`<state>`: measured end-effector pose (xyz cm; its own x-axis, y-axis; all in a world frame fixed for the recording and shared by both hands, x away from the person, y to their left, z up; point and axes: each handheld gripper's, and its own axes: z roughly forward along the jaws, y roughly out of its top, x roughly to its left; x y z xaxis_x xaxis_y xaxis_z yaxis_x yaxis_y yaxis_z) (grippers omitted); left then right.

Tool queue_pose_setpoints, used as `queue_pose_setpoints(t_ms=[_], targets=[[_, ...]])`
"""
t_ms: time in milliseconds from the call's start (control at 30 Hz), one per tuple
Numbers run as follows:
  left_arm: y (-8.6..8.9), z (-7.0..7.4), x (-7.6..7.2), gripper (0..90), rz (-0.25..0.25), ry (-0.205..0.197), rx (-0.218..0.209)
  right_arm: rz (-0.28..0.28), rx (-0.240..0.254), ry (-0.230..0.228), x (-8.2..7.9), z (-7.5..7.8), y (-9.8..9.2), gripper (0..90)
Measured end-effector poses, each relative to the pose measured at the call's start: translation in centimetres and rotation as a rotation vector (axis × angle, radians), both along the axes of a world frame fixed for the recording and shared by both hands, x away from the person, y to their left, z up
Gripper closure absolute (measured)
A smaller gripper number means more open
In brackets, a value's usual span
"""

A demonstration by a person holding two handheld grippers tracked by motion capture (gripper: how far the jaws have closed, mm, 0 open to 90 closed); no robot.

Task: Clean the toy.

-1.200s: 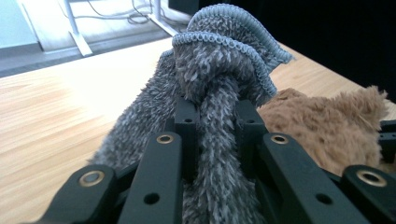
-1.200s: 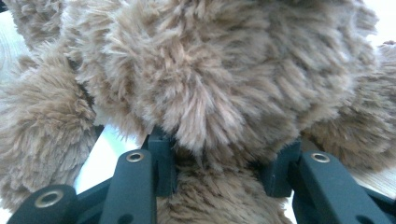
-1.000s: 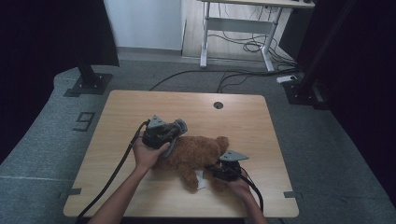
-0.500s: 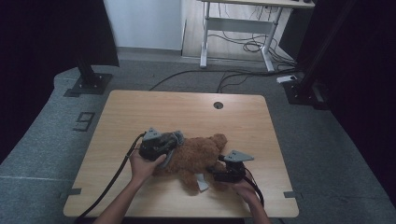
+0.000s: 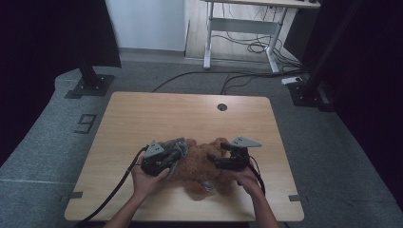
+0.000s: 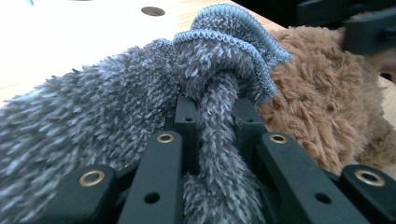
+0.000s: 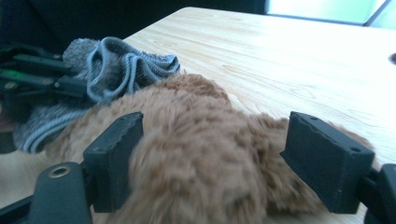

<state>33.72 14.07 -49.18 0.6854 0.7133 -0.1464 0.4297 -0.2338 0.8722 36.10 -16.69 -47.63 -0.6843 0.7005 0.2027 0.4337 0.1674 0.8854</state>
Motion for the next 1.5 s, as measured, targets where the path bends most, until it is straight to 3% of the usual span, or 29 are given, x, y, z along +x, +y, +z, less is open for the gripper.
queue_pose_setpoints(t_ms=[67, 167, 233, 367, 467, 533, 567, 633, 733, 833, 933, 1067, 1167, 1233, 1300, 1333, 1500], targets=[[0.0, -0.1, -0.1, 76.3, 0.0, -0.005, -0.002, -0.005, 0.005, 0.009, 0.7, 0.0, 0.1, 18.3], [0.1, -0.2, -0.4, 76.4, -0.004, -0.005, -0.011, -0.043, 0.077, 0.027, 1.2, 0.3, -0.6, 20.6], [0.1, -0.2, -0.7, 76.4, -0.003, -0.011, -0.018, -0.047, 0.088, 0.032, 1.3, 0.4, -0.9, 20.9], [0.2, -0.4, -1.0, 76.4, 0.001, -0.019, -0.033, 0.011, 0.003, 0.075, 0.4, -0.4, -0.1, 19.4], [0.1, -0.5, -1.0, 76.4, 0.0, -0.016, -0.039, 0.054, -0.01, 0.124, -0.8, -1.5, 0.6, 16.4], [0.1, -0.4, -1.0, 76.3, 0.0, -0.013, -0.043, 0.077, -0.05, 0.161, -1.2, -2.1, 1.1, 13.1], [0.1, -0.4, -1.0, 76.2, -0.001, -0.01, -0.047, 0.073, -0.077, 0.161, -1.4, -2.6, 1.4, 13.3], [0.1, -0.3, -1.0, 75.9, 0.0, -0.003, -0.061, 0.06, -0.071, 0.172, -1.4, -3.2, 1.5, 15.4], [0.2, 0.4, -0.8, 74.6, 0.007, 0.019, -0.109, 0.066, -0.06, 0.156, -1.6, -3.5, 1.4, 26.3], [-0.7, 1.8, -0.2, 74.3, 0.003, 0.017, -0.108, 0.078, -0.069, 0.096, -2.2, -3.7, 1.5, 38.3], [-2.8, 3.3, 0.7, 74.6, -0.026, 0.004, -0.096, 0.098, -0.112, 0.021, -2.9, -3.5, 1.8, 41.5], [-6.8, 4.5, 1.8, 74.2, -0.094, 0.017, -0.099, 0.081, -0.13, -0.031, -3.5, -3.6, 2.0, 42.1], [-9.3, 4.3, 2.7, 74.1, -0.119, 0.042, -0.061, 0.074, -0.142, -0.06, -3.7, -3.6, 2.1, 42.4], [-10.8, 3.3, 3.2, 74.1, -0.119, 0.065, -0.004, 0.07, -0.155, -0.079, -3.9, -3.5, 2.3, 42.6], [-11.2, 2.3, 3.4, 74.4, -0.108, 0.057, 0.046, 0.062, -0.168, -0.086, -4.0, -3.5, 2.3, 43.1], [-11.2, 2.1, 3.5, 74.7, -0.112, 0.058, 0.049, 0.057, -0.177, -0.083, -4.0, -3.6, 2.3, 43.5], [-10.7, 2.7, 2.8, 75.0, -0.108, 0.012, 0.127, 0.06, -0.178, -0.088, -4.0, -3.7, 2.4, 44.1]])
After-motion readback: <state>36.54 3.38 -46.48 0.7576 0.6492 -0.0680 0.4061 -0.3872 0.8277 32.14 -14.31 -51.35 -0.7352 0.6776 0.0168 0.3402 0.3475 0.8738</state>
